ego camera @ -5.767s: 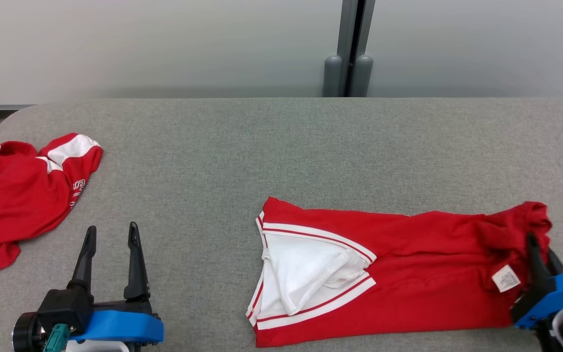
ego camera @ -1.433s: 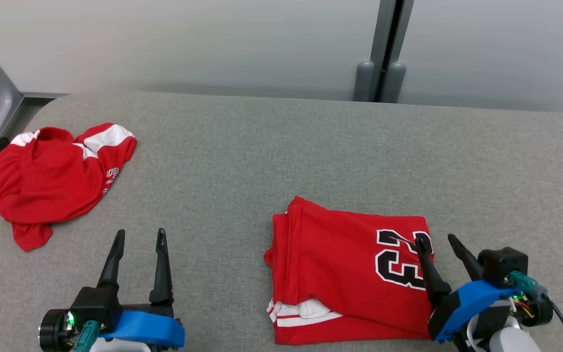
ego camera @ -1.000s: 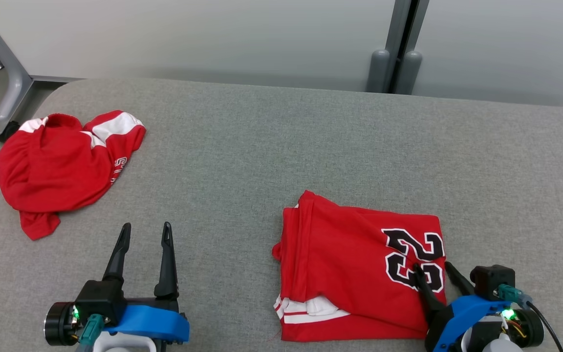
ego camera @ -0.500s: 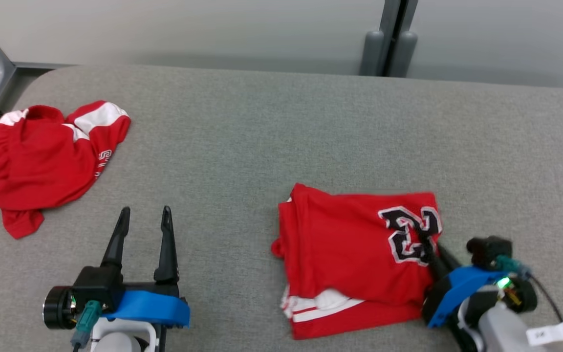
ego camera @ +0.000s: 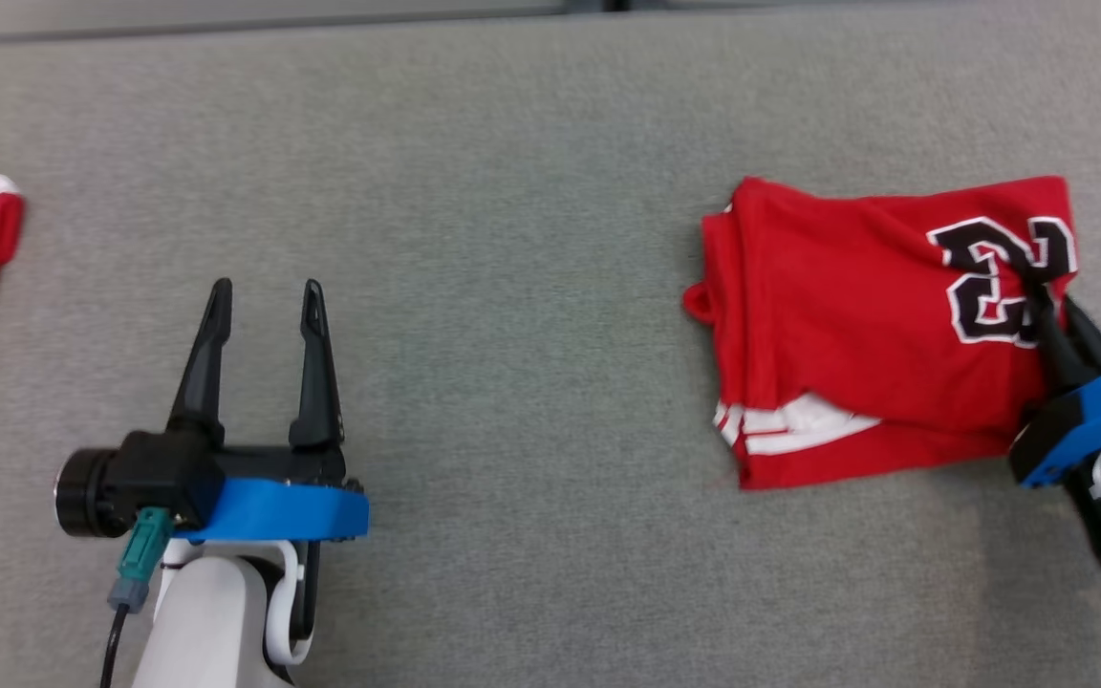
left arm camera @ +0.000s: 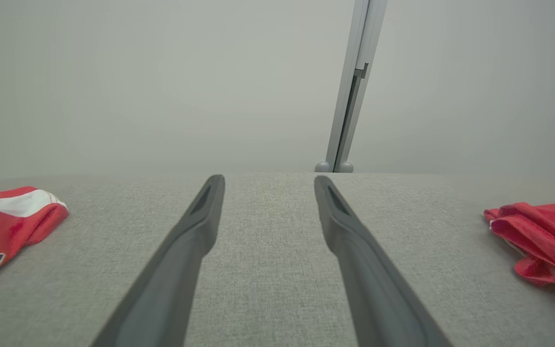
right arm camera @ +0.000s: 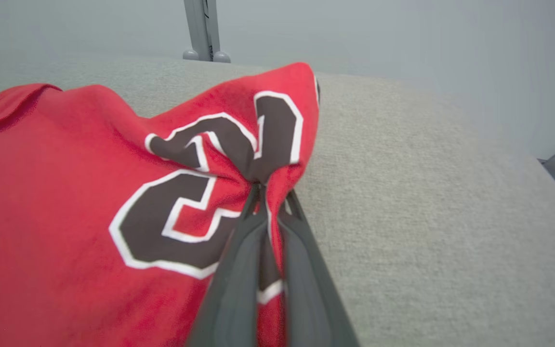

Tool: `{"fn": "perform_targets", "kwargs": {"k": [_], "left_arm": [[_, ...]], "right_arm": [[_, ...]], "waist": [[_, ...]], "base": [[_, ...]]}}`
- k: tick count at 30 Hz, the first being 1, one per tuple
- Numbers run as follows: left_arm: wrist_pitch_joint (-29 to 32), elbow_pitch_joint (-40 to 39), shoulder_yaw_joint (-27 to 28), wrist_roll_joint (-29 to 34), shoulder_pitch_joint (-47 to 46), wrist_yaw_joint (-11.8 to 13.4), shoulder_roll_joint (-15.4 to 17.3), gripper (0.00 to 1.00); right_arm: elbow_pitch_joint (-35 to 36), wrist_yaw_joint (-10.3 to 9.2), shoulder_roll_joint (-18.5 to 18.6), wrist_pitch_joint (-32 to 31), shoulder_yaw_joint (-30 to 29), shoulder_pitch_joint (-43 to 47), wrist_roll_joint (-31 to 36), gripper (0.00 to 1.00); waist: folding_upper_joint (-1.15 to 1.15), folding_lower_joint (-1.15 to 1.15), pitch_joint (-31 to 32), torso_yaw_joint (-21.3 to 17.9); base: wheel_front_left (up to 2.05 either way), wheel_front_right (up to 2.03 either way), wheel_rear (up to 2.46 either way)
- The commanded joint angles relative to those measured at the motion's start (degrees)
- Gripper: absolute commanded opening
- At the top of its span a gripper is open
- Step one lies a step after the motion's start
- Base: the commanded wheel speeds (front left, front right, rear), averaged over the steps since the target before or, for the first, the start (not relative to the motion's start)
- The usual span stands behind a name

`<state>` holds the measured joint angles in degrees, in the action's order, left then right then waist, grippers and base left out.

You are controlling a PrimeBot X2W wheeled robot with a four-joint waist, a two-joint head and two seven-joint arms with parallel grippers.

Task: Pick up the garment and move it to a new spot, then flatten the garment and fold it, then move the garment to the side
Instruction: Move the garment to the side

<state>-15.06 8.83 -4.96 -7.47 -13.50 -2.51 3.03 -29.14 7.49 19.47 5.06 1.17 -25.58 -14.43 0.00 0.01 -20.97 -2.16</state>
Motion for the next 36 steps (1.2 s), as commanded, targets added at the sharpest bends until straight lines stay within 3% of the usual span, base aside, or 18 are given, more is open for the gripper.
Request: {"fn": "perform_targets", "kwargs": {"k": [1,8,12,19,36], "left_arm": [[-0.2,-0.5,0.0,0.4,-1.3,-0.1,0.0,1.0],[-0.2,-1.7,0.6,1.4,-3.8,-0.2,0.5,1.0],[-0.2,-2.1,0.4,1.5,-4.2,-0.4,0.5,1.0],[-0.2,-3.2,0.8,1.8,-5.2,-0.2,0.7,1.0],[-0.2,-4.6,-0.1,2.5,-8.5,-0.8,0.8,1.0]], "right_arm": [[0.9,0.01,0.8,-0.2,-0.5,-0.8,-0.5,0.0],[6.0,0.01,2.4,-0.4,-2.6,-0.2,-0.1,0.0],[7.9,0.01,2.2,-1.4,-1.6,-1.7,0.6,0.0],[9.3,0.01,5.2,-4.0,-1.1,-8.5,0.9,0.0],[-6.8,0.01,19.5,-6.0,-5.8,-23.5,3.4,0.0]], "waist": [[0.0,-0.01,-0.6,-0.6],[0.0,-0.01,-3.3,-3.0],[0.0,-0.01,-3.6,-2.6],[0.0,-0.01,-6.6,-1.5],[0.0,-0.01,-13.0,1.3]], "base": [[0.0,0.0,0.0],[0.0,0.0,0.0],[0.0,0.0,0.0],[0.0,0.0,0.0],[0.0,0.0,0.0]]}}
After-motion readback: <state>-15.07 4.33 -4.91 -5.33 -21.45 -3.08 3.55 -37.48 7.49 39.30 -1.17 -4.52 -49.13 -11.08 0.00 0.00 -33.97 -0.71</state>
